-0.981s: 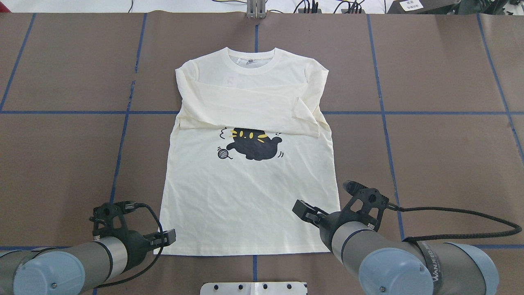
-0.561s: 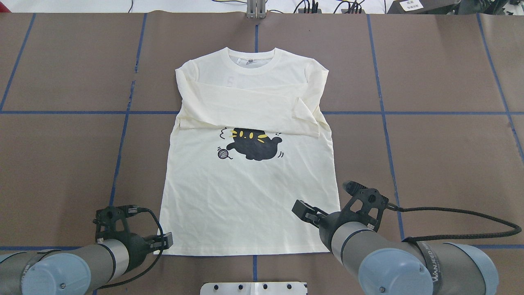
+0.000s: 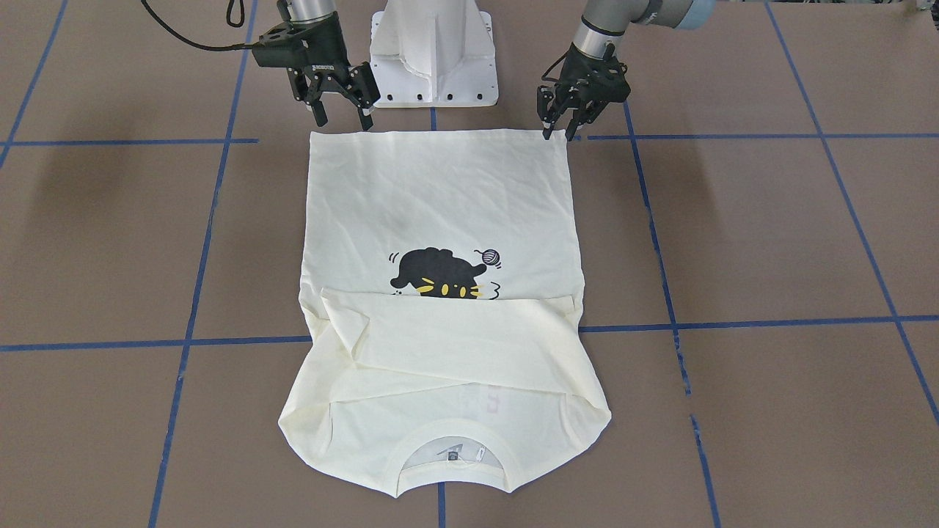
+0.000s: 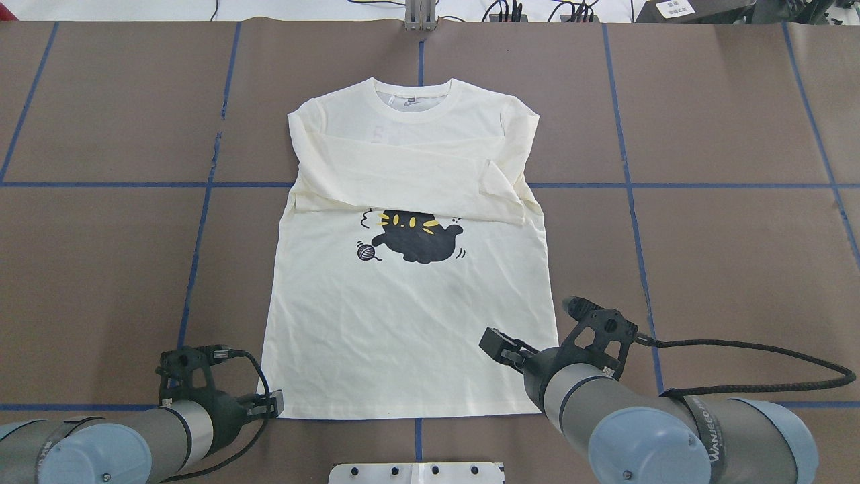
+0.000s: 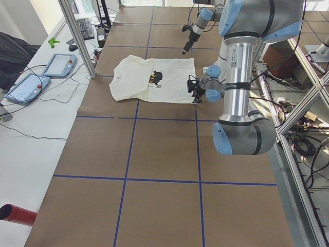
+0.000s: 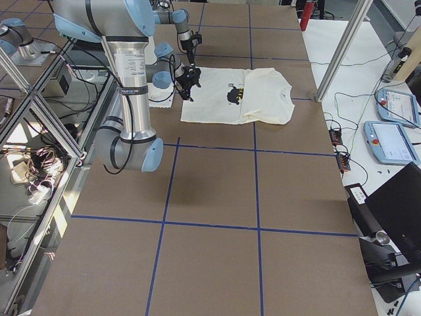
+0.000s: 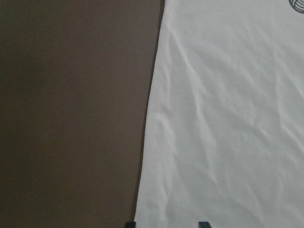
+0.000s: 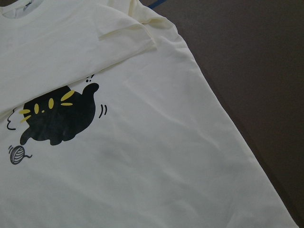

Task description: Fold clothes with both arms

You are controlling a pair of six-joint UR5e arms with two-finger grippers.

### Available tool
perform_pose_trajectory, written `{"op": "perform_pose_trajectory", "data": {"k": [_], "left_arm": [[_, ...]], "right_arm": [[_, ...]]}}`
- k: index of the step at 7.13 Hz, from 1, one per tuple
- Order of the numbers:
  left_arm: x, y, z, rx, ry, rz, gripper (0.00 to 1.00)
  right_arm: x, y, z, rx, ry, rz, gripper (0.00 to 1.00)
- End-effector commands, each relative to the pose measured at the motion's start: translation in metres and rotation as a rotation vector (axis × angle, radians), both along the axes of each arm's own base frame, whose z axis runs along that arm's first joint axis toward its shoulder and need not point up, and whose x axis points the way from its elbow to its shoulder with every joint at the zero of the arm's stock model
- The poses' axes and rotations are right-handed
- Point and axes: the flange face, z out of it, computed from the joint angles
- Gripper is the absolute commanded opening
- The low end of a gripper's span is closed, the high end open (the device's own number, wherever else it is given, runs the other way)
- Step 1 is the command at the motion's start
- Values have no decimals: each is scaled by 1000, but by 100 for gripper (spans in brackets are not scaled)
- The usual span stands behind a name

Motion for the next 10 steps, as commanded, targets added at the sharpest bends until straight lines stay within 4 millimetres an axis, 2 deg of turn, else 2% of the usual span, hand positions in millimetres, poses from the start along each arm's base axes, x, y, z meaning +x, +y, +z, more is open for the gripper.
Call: {"op": "perform_pose_trajectory", "data": {"k": [1,6,8,10], "left_arm": [[2,7,1,0,-4,16,53],[0,11,8,0,-19,23,52],[2,14,9,0,-21,30,44],[3,16,10,0,-22,33,41]], "right_arm": [[0,0,0,0,1,1,99],[0,1,0,0,1,-1,99],[0,1,0,1,1,0,99],[-1,0,1,3,2,3,99]]}}
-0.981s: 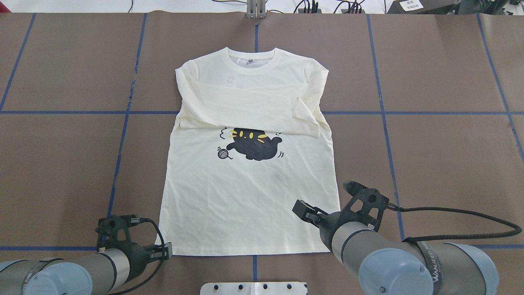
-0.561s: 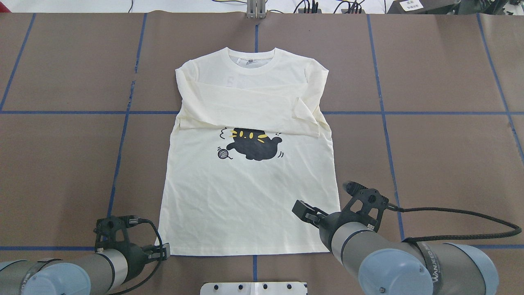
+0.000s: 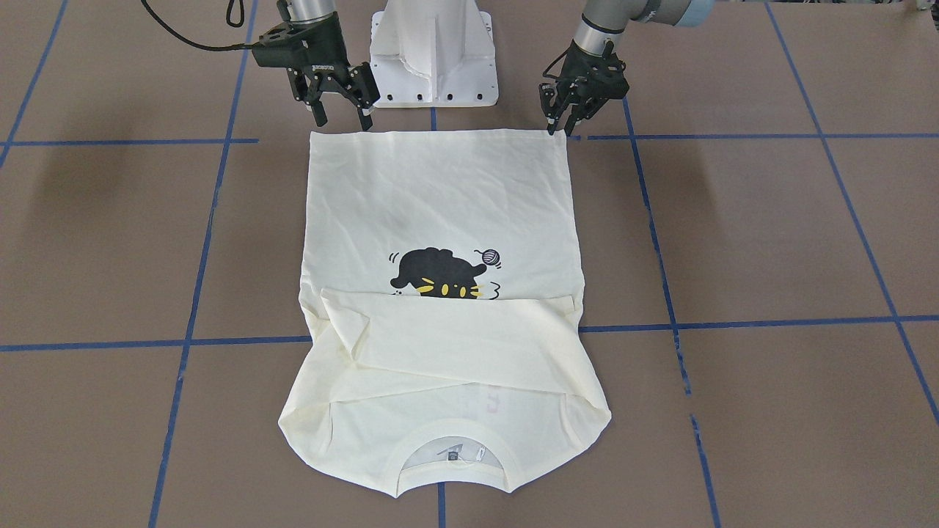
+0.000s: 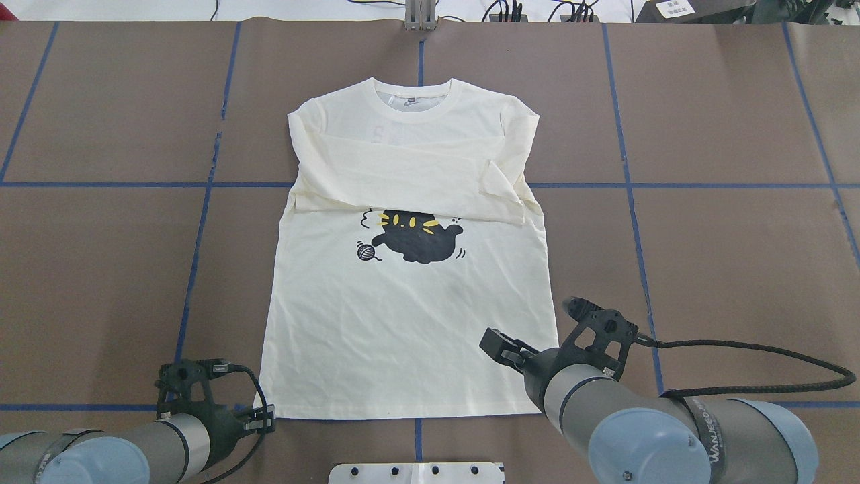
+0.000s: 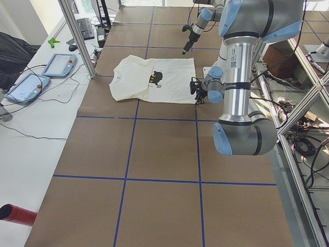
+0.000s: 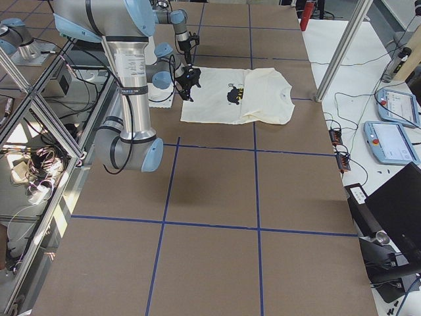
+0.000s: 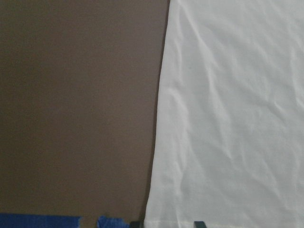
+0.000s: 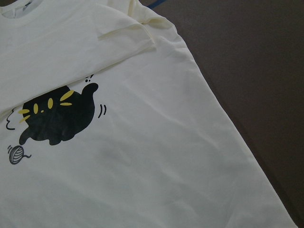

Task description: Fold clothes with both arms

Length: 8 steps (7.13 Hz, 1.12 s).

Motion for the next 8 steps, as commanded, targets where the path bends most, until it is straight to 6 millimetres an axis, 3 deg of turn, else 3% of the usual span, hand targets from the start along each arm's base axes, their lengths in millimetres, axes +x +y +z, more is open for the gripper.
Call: {"op": "perform_pose_trajectory", "data": {"k": [1,4,5,6,8], "left_arm": [[2,3,0,0,0,6,41],[3,4,3,0,-6,9,36],[3,4,3,0,-6,9,26],[2,4,1,0,-1,9,1],[1,3,0,0,0,7,0]], "right_arm": [[0,0,0,1,1,2,99],[0,0,0,2,-1,2,99],[0,0,-1,2,-1,3,99],[0,0,0,2,-1,2,99],[-1,0,3,1,8,2,99]]}}
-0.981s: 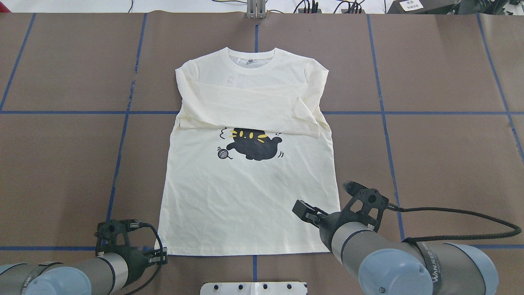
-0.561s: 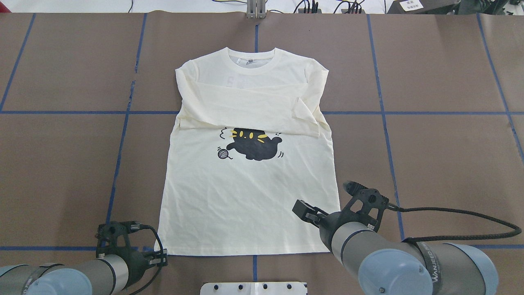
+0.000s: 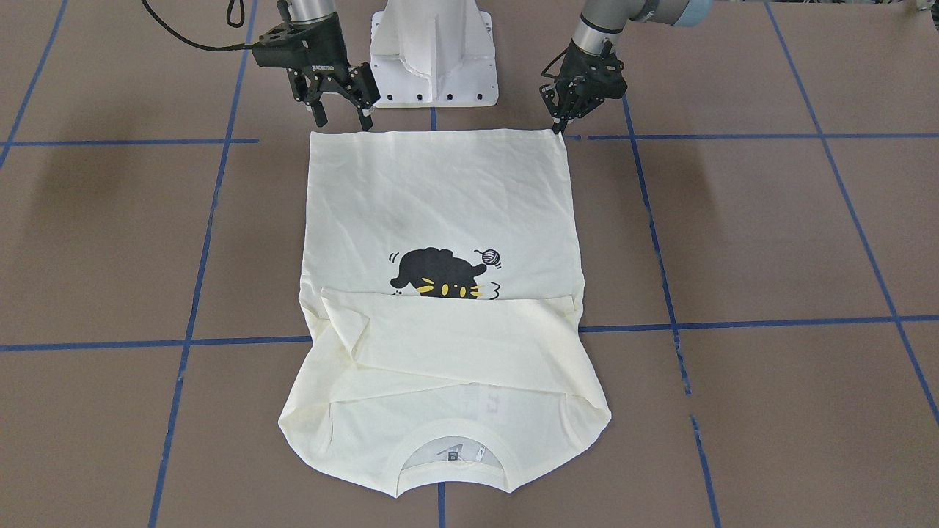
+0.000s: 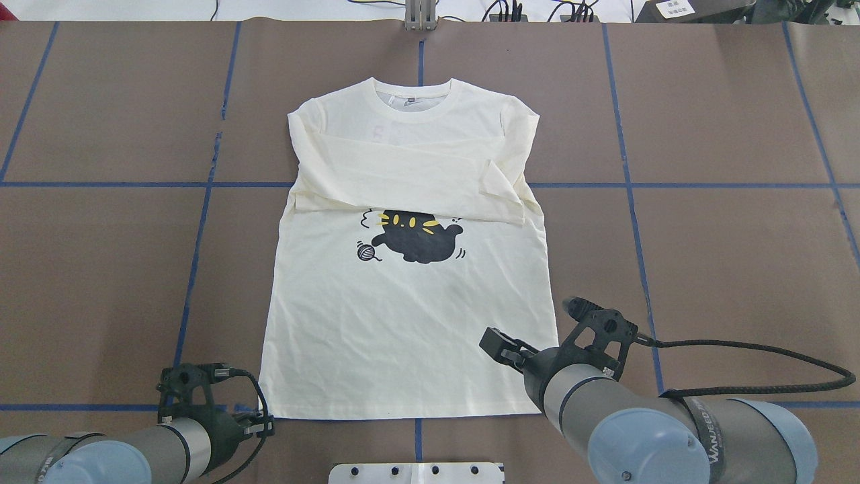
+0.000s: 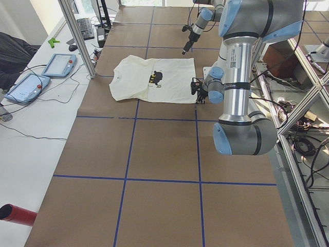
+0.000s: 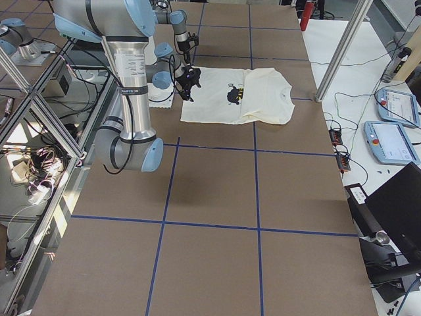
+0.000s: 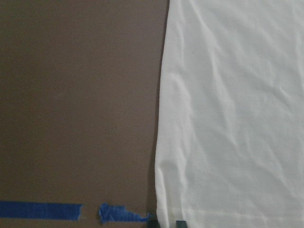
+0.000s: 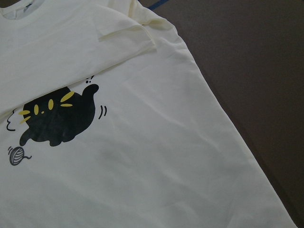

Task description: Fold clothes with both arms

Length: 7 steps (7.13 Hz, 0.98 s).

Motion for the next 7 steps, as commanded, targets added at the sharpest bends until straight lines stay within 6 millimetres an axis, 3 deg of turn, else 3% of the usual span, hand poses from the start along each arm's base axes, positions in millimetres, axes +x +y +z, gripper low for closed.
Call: {"op": "perform_pose_trajectory", "data": {"k": [1,2,4,5,7], "left_arm": [[-2,-1,-4,0,8,-3,0],[-3,-1,-11,1,24,-3,0],[0,0,-14,-1,30,1,0],[0,0,-15,-2,31,2,0],[0,0,-16,-2,35,4,0]], "right_arm": [[-3,1,8,-3,19,-3,98],[-7,10,23,-12,49,-16,92],[-9,52,69,-85,96,-16,79],[-10,66,77,-84,112,-38,77],[-19,75,99,-72,161,-36,71]]}}
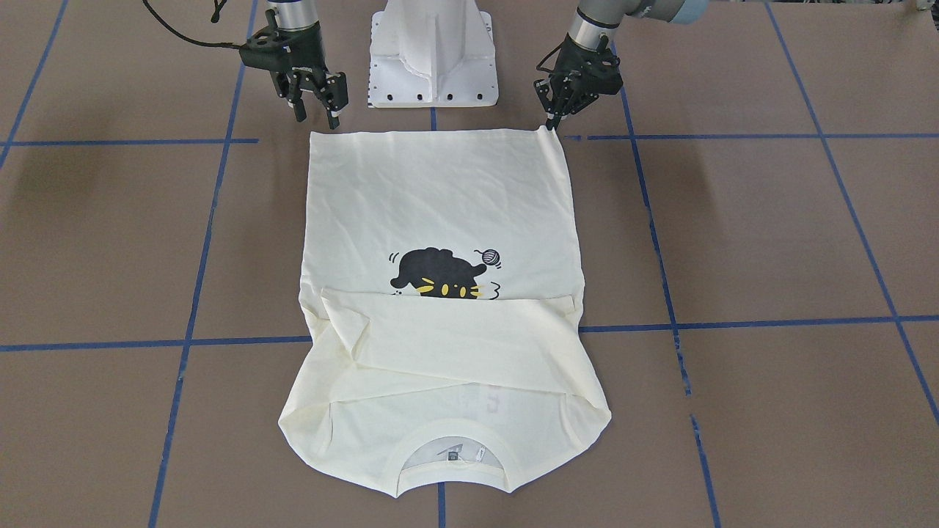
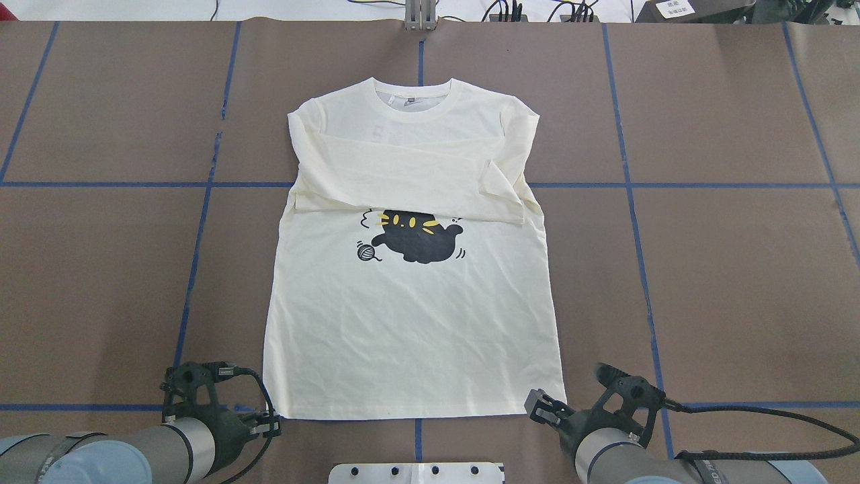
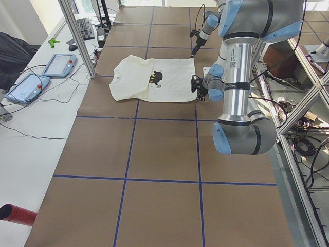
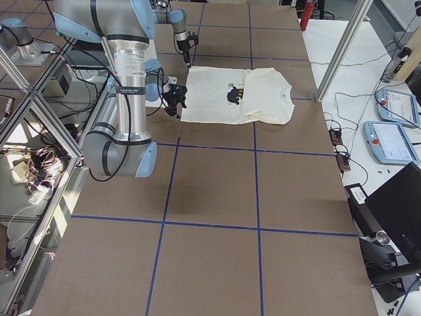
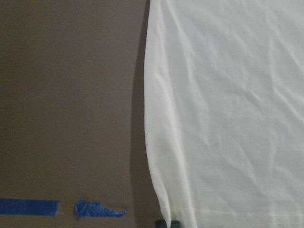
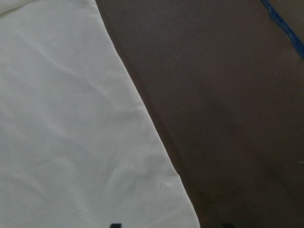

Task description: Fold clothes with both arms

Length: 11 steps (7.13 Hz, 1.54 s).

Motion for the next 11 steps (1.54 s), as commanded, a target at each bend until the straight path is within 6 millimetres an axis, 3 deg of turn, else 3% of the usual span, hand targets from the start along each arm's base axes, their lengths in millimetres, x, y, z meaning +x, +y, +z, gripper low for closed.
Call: {"op": "perform_pose_trajectory", "data": {"k": [1,4,8,9,11], "left_arm": [[0,0,-1,-1,2,1,0],[0,0,-1,-2,4,2,0],[0,0,-2,-1,7,4,0],[0,1,-2,-2,7,6,0],[0,1,-3,-4,10,6,0]], "right_arm": [[-10,7,20,6,44,-4,70],[-16,10,21,8,45,-7,60],[-17,6,27,9,56,1,56],[-18,6,25,13,51,4,45],[-19,3,28,20,58,15,40]]}}
